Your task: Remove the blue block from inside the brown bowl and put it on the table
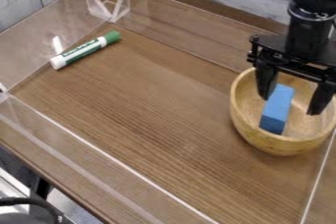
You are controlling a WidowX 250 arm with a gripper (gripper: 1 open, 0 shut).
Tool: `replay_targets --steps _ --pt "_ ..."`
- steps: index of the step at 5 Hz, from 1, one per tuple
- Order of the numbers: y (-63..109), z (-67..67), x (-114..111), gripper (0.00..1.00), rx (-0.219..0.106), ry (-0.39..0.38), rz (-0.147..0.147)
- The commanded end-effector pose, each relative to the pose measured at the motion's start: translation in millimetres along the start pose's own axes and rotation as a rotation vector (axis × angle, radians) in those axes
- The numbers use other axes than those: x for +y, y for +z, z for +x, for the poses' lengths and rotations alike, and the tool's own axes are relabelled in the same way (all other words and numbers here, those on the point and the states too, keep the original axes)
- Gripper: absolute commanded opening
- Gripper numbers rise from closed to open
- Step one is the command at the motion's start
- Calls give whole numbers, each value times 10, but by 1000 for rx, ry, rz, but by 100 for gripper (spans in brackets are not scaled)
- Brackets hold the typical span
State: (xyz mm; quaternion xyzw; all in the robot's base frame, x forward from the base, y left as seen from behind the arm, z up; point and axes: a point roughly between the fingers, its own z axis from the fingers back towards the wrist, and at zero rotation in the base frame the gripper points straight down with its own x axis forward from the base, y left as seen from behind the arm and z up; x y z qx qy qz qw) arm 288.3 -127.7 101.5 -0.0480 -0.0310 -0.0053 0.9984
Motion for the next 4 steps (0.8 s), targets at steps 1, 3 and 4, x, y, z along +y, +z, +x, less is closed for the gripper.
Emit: replay_targets --steps 1,3,4 --pt "73 37 -71 100 -40 -13 -16" --pt "34 70 -67 100 -58 -10 -16" --pt "26 82 -55 100 -68 -8 -14"
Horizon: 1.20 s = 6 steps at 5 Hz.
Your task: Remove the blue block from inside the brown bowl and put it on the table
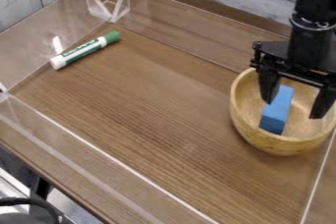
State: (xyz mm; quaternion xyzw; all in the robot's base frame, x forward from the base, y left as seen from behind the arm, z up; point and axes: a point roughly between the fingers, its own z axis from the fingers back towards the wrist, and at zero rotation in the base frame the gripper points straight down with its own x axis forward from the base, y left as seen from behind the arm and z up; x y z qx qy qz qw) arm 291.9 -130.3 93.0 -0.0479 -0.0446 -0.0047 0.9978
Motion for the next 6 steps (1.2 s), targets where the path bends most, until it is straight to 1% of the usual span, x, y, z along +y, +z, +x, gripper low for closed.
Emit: replay_targets --steps 1,3,4,6 --pt "106 64 -26 100 -51 -6 -13" --pt "91 82 -7 100 -69 -4 -13" --pt "10 73 -2 100 -64 -1 -11" --pt "-143 50 7 100 -68 15 -12"
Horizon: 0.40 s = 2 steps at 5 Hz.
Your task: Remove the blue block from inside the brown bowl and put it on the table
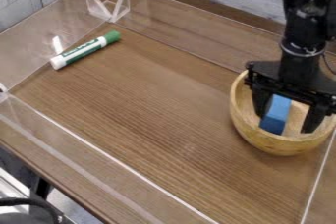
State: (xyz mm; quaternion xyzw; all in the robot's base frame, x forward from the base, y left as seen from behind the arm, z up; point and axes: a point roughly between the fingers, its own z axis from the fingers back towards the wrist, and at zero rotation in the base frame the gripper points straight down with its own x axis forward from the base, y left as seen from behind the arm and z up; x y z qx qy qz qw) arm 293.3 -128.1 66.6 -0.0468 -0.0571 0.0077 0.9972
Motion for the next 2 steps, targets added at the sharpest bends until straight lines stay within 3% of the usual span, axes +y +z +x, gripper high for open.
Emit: replay_targets --steps 1,2 --pt "57 56 -36 100 -44 -5 -19" --pt "15 55 -32 0 -46 -7 -23"
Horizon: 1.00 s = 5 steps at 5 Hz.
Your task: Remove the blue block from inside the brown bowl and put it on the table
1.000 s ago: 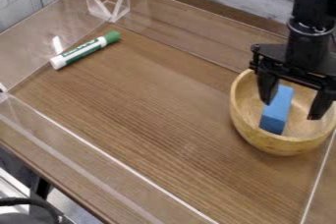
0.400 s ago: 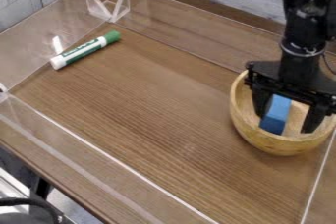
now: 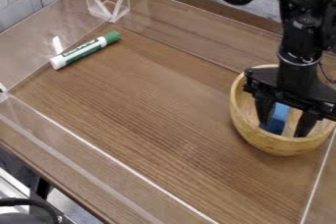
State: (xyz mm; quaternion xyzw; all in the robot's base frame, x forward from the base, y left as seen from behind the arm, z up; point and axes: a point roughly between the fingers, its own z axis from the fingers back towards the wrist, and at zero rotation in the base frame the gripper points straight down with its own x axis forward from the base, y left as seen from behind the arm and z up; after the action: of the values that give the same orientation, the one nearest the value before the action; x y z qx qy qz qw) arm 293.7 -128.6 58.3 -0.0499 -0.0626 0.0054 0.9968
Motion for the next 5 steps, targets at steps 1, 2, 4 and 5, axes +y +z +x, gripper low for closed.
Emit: replay_targets --steps 1,2,4,5 --pt "112 51 -30 0 -28 -11 -16" --pt "162 37 -29 0 -18 -21 -10" --pt "314 9 -25 0 7 -41 3" --pt "438 1 -18 0 12 -46 7"
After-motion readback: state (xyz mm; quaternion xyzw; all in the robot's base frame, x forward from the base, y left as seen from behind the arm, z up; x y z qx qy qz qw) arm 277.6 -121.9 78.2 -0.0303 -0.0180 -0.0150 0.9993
